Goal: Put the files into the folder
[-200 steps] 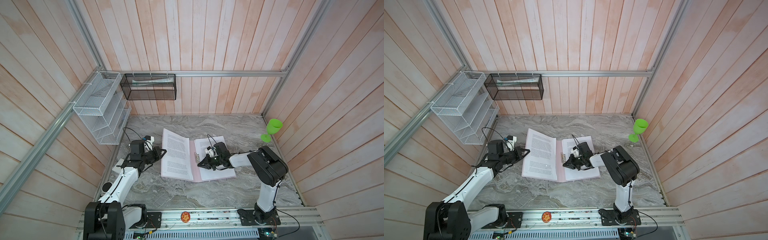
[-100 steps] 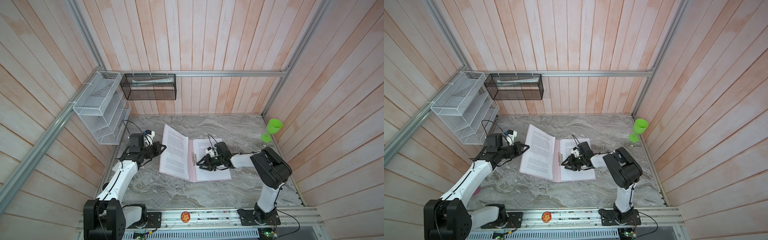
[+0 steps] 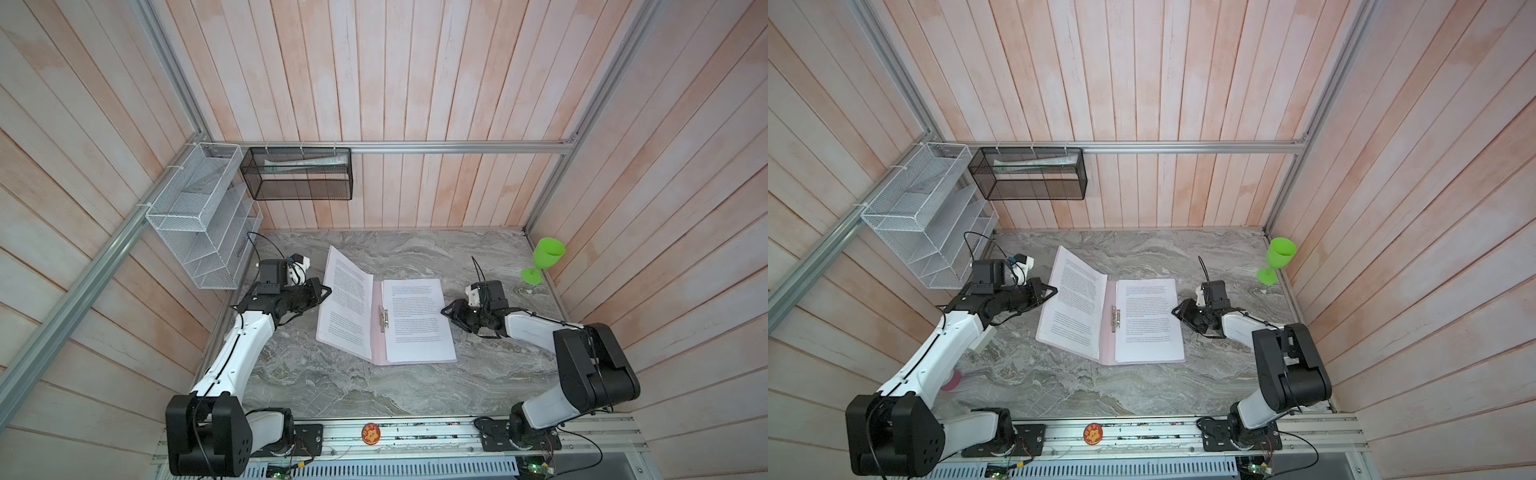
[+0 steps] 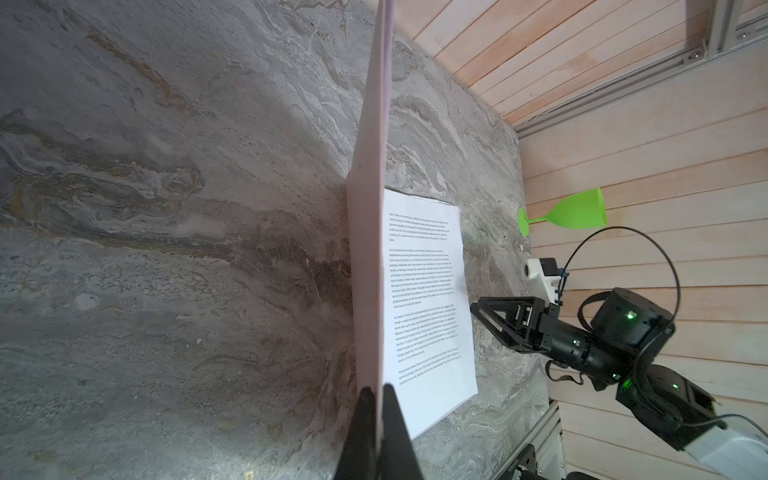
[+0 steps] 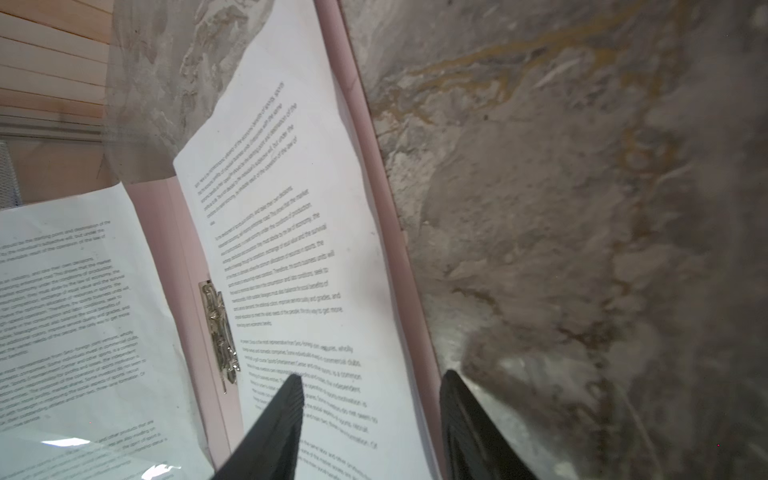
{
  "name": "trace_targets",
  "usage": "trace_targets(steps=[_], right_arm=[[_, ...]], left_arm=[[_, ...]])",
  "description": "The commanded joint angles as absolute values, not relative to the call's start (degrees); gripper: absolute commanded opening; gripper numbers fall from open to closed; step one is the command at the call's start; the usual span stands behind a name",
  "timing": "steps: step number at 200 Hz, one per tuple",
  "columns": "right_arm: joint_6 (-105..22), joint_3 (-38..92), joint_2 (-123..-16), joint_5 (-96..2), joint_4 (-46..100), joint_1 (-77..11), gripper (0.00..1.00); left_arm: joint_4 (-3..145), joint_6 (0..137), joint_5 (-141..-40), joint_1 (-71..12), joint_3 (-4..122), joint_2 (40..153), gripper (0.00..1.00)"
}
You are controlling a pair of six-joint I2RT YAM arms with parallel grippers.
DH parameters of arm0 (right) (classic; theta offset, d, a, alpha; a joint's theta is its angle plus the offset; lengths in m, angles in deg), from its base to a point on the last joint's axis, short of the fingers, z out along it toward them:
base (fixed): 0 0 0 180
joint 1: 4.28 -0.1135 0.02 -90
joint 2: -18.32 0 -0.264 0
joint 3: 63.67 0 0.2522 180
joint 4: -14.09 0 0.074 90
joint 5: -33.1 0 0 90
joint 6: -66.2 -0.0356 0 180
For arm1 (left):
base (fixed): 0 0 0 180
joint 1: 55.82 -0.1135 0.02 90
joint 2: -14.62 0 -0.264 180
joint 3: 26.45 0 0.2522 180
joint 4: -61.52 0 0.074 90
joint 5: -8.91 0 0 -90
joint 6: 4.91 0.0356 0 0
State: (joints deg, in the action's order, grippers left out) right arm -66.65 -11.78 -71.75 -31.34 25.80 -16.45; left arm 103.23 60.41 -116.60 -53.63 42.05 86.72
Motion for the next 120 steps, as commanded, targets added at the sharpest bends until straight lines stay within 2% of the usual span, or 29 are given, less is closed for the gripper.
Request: trace_targets(steps=[1,14,29,45,65,82,120], right_arm=[[-62.9,-13.7,-76.2,-29.9,23.1,-15.9,0.52],[-62.6,-14.1,-79.0,-27.9,21.2,-15.8,0.52],[-62.9,-15.2,-80.8,-25.5,18.2,-15.8,0.52],[-63.3,-16.1,-81.8,-24.2,15.9,-15.8,0.52],[-62.9,-16.3,-82.3,-23.9,14.4,-15.7,0.52],[-63.0,-16.7,-82.7,-23.3,12.8,-15.6,0.52],[-63.7,-17.6,-83.2,-22.1,9.9,-15.3,0.52]], left_arm=[[104.4,59.6,-116.8,-51.8,45.1,87.2,0.0],[102.7,57.6,-119.1,-50.9,45.1,87.1,0.01],[98.8,54.2,-122.1,-49.5,44.1,86.6,0.2],[92.1,48.9,-125.6,-47.6,42.3,86.1,0.36],[82.4,41.3,-128.6,-44.3,40.5,86.2,0.48],[74.9,36.3,-130.3,-40.8,40.1,88.0,0.54],[65.1,30.7,-130.3,-32.9,42.3,94.1,0.59]])
